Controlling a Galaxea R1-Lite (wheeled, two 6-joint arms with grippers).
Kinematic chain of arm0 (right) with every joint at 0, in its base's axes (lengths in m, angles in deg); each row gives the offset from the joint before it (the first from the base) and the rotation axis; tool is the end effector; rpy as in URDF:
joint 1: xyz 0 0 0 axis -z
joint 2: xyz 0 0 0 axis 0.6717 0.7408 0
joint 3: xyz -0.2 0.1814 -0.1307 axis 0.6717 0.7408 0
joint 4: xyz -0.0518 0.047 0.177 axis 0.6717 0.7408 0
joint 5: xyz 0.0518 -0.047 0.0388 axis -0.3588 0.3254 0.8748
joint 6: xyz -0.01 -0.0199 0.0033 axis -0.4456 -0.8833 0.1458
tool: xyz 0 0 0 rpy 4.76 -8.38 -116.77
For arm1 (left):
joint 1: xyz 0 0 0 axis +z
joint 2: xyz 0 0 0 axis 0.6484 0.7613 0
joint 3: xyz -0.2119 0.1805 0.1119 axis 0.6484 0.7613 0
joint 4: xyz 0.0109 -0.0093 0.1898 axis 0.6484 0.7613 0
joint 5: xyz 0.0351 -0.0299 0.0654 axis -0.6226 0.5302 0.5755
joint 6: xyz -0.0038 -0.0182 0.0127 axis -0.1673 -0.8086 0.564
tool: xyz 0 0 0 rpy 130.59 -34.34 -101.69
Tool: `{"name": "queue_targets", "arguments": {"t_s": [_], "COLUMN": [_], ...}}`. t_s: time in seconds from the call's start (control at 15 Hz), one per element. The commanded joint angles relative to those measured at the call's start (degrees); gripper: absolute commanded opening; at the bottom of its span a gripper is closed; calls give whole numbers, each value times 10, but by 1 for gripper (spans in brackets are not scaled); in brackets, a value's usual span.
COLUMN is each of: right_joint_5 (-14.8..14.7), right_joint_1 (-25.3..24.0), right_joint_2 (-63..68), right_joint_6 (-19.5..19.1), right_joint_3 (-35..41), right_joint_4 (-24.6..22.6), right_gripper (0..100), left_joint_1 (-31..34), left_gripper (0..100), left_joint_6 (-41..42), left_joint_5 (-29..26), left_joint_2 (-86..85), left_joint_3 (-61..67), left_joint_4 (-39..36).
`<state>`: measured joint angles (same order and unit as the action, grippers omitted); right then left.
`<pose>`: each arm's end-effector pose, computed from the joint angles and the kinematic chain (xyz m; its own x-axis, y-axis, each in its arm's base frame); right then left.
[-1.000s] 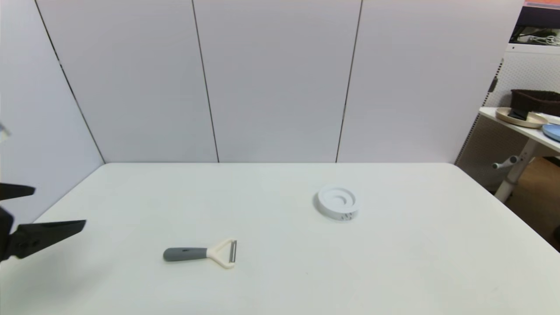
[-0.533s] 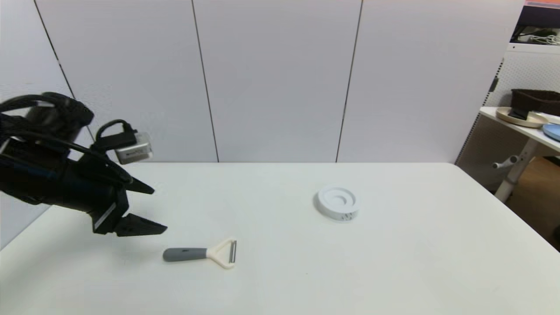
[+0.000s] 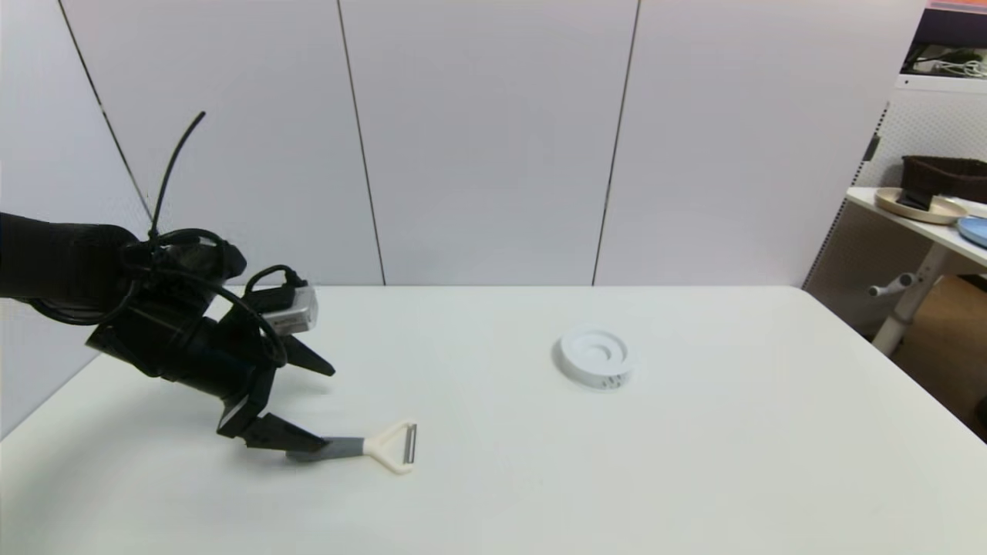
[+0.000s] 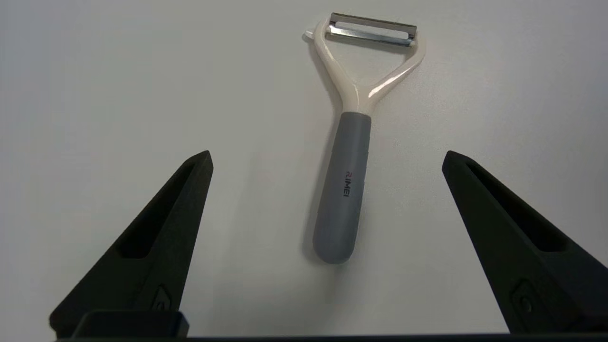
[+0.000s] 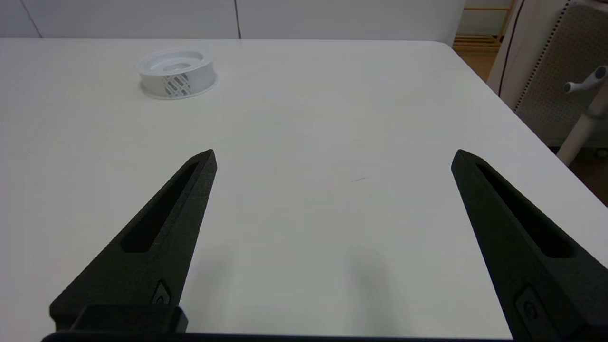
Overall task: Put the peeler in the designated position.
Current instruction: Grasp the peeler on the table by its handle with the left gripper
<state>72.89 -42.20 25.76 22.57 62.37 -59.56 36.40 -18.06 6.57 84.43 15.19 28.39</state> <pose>-0.0229 0.0002 0.0761 1.0000 0.0070 0.0070 -0.0069 0.9999 -0.0089 0.2955 -0.0352 0.1489 0.1773 -0.6544 -0.7351 0.9714 0.2361 0.0241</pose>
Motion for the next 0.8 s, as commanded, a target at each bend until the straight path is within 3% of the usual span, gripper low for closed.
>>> {"name": "queue_targets", "arguments": {"t_s": [0.07,0.8], "right_joint_5": [-1,0], "right_joint_1": [0,0], "right_joint_2": [0,0], "right_joint_6": [0,0], "right_joint_3": [0,0], "right_joint_4": [0,0], "right_gripper": [100,100], "left_joint_1": [-1,-42], "left_gripper": [100,100], "left_joint_6": [15,12], "left_joint_5": [-14,24], "left_joint_2": [26,45], "left_joint_3": [11,45], "left_joint_4": [1,-69]}}
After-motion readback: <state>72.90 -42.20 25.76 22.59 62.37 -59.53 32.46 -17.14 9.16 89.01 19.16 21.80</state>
